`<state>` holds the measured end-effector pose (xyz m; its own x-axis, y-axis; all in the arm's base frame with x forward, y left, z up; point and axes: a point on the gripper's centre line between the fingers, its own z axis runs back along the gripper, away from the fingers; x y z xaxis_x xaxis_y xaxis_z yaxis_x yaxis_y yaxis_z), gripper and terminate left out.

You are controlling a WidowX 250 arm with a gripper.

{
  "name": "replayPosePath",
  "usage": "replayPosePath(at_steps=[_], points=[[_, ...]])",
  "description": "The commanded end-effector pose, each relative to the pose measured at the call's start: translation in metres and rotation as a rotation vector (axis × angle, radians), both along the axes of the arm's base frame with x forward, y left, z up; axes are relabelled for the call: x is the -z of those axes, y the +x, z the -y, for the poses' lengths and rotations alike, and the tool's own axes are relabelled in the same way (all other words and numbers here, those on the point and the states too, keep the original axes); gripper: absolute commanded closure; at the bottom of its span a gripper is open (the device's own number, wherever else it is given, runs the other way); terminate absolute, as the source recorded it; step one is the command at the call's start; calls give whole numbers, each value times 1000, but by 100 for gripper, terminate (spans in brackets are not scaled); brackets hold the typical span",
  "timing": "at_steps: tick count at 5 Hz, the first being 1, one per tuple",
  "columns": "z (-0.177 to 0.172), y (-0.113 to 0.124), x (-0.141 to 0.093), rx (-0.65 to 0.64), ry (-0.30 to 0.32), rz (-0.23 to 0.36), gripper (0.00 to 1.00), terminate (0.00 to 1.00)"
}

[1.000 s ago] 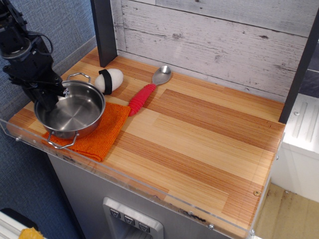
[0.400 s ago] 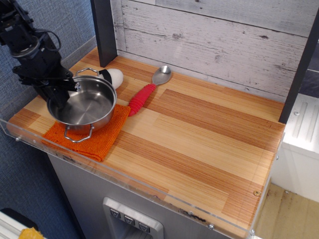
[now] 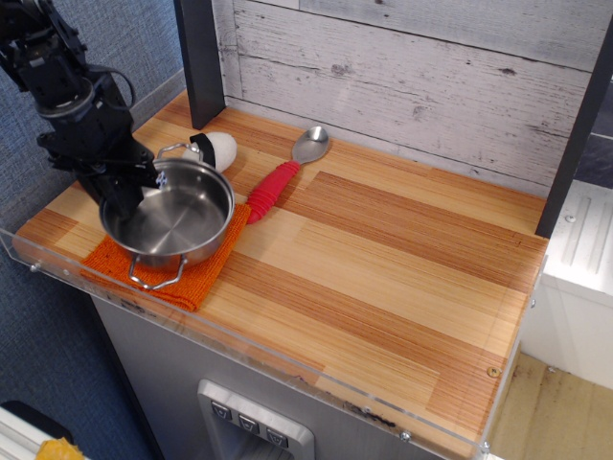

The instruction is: Placing the pan egg and spatula near by near on the table.

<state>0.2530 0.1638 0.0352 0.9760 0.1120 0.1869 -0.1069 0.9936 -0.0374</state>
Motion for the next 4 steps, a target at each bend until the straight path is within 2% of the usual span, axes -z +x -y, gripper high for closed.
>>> replayPosePath(at_steps=[1, 2, 3, 4], points=[[0, -2, -4, 13, 48, -47, 100, 0], [1, -2, -3, 15, 58, -80, 100, 0], [4, 1, -5, 41, 64, -108, 0, 0], [12, 9, -36, 68, 121, -72, 0, 0]])
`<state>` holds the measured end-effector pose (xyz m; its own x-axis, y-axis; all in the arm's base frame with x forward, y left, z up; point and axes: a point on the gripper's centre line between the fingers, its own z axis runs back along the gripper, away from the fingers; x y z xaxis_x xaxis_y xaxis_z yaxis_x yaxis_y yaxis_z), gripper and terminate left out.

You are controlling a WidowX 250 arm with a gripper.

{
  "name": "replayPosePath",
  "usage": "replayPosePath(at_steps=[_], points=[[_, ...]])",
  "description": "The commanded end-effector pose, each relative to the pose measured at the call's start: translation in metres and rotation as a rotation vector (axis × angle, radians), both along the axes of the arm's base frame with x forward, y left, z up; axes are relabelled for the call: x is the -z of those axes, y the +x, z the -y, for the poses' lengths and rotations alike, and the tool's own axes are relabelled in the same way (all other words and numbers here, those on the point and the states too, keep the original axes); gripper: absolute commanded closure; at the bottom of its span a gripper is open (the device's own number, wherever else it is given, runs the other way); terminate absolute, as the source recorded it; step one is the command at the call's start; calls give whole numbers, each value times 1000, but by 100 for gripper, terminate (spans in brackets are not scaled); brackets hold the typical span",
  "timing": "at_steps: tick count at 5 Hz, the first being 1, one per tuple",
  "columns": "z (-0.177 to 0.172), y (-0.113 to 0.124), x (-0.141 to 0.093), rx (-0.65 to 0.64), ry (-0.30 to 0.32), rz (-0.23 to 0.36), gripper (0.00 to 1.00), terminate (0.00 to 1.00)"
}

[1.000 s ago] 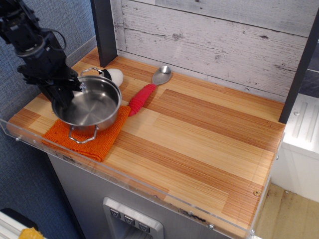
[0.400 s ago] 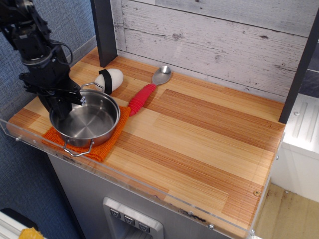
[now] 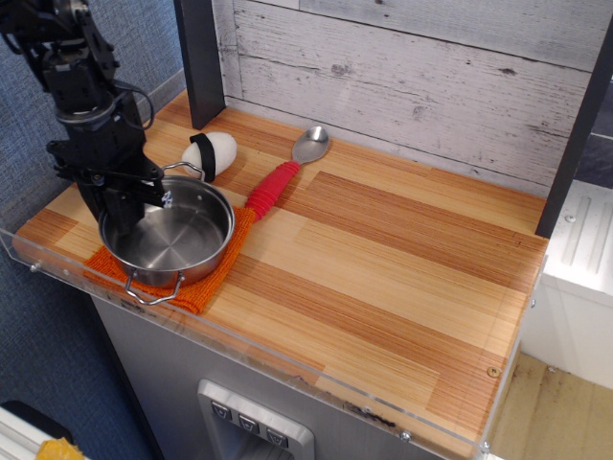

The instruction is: Placing the pan egg and spatula near by near on the table.

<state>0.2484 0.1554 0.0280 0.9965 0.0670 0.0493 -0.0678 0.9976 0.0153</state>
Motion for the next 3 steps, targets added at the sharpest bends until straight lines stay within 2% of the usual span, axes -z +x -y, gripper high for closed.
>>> replayPosePath(at_steps=[1, 2, 3], points=[[19, 19, -94, 76, 114, 138, 0, 0], [44, 18, -144, 89, 124, 169, 0, 0], [72, 23, -158, 143, 87, 174, 0, 0]])
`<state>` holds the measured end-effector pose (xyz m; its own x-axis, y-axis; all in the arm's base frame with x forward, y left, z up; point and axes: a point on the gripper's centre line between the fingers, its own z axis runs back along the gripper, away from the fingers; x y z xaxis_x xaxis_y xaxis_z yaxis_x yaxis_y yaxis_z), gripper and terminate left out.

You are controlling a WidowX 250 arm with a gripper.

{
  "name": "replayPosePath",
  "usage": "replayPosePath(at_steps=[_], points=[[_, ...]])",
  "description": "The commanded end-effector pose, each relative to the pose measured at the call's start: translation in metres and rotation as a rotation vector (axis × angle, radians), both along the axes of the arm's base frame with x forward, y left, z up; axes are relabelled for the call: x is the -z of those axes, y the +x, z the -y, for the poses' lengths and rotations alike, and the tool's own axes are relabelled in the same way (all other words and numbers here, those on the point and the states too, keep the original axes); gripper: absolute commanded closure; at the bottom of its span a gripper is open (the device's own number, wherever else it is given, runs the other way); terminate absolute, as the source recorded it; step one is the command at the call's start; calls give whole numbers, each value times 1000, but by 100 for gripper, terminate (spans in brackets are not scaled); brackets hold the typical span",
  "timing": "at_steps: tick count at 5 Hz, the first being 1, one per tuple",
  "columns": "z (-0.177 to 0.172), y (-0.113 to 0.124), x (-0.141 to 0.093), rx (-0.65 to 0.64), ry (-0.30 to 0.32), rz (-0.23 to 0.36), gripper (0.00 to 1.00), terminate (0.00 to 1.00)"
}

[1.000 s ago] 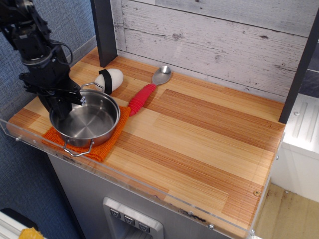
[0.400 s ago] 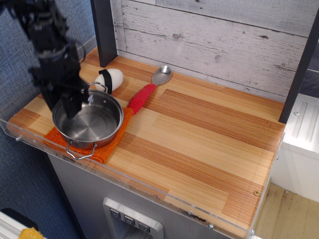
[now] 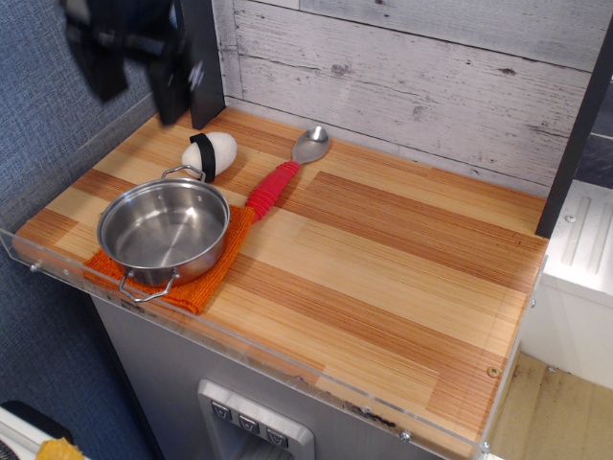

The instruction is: Placing the pan egg and spatula near by near on the table.

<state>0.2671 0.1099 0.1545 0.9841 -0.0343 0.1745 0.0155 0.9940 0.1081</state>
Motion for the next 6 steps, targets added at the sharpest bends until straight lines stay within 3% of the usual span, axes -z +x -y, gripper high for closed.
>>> replayPosePath(at_steps=[1, 2, 4, 5, 6], points=[[47, 7, -21, 78, -44, -4, 0, 0], [58, 4, -2, 53, -85, -43, 0, 0], [72, -1, 20, -20, -98, -6, 0, 0], [76, -2, 23, -37, -50, 10, 0, 0], [76, -2, 23, -37, -50, 10, 0, 100]])
